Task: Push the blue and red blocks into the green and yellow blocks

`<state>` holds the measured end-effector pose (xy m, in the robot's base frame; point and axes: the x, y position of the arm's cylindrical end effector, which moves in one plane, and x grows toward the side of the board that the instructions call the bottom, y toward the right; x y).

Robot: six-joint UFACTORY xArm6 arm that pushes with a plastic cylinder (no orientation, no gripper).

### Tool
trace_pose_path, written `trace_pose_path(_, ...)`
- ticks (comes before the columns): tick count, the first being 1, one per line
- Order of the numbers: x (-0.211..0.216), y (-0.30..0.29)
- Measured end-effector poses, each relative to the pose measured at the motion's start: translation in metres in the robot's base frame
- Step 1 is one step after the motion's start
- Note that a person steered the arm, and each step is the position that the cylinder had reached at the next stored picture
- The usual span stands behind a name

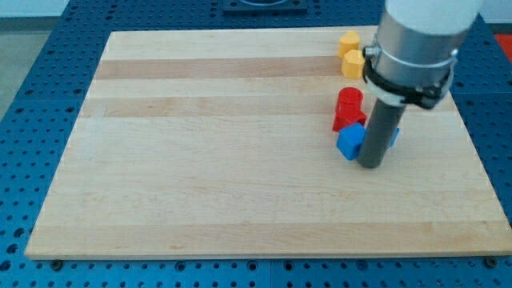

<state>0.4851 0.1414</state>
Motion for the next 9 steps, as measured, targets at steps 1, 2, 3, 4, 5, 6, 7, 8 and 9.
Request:
trace_pose_path(1,-0.039,0.000)
trace_pose_path(2,-0.071,0.000)
trace_pose_path(3,-0.035,0.005)
trace_pose_path(4,0.060,0.011)
trace_pose_path(5,0.114,-0.002)
trace_pose_path(6,0.110,-0.057)
trace_pose_path(7,0.054,-0.083)
trace_pose_path(8,0.029,-0.066)
trace_pose_path(9,0.012,-0.047)
